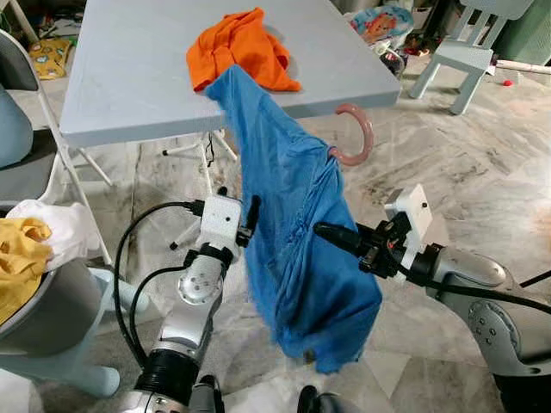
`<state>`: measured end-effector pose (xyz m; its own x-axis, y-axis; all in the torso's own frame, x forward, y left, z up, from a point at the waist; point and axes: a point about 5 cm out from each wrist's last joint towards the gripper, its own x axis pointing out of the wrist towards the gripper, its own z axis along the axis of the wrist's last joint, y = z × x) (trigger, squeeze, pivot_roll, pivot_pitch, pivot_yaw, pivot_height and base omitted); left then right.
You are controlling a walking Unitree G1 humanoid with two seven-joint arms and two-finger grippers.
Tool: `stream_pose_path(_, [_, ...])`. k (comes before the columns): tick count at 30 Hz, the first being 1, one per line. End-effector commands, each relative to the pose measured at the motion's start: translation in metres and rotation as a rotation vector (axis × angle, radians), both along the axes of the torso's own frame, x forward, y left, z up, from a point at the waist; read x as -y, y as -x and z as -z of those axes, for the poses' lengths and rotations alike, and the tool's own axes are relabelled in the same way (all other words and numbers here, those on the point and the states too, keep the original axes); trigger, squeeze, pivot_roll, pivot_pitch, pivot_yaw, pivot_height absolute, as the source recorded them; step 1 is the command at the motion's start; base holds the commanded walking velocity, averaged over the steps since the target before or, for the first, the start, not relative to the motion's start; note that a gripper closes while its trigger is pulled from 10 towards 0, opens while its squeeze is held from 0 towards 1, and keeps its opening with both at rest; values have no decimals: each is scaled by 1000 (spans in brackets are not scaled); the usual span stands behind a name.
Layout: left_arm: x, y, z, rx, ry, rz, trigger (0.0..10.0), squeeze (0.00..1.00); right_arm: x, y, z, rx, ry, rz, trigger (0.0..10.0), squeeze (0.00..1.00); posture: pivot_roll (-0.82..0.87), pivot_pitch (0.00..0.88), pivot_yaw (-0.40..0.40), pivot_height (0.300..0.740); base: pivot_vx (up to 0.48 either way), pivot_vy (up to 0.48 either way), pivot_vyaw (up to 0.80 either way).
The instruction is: Hang hanger
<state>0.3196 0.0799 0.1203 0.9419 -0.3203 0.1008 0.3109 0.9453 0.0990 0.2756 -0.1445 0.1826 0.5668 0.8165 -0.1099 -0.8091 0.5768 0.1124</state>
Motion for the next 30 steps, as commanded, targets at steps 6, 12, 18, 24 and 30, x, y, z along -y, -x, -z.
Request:
stream_pose_path(6, [18, 13, 2, -10, 76, 141, 10000, 0, -2, 3, -14, 50, -10, -24, 10000, 0, -47, 184, -56, 740, 0, 0, 0])
stream_pose_path(12, [19, 18, 2, -12, 115, 192, 10000, 0, -3, 4, -13, 43, -8, -27, 10000, 0, -45, 186, -57, 740, 0, 0, 0])
stream_pose_path(18, [26, 22, 2, -24, 159, 266, 1176, 0, -8, 7, -12, 35, -10, -51, 10000, 0, -45, 186, -57, 740, 0, 0, 0])
stream_pose_path(24, [27, 21, 4, -30, 159, 264, 0, 0, -6, 13, -12, 15, 2, -95, 10000, 0, -52, 185, -58, 740, 0, 0, 0])
stream_pose_path(30, [27, 21, 3, -27, 167, 277, 0, 0, -6, 27, -9, -40, 9, -192, 10000, 0, -56, 185, -58, 740, 0, 0, 0])
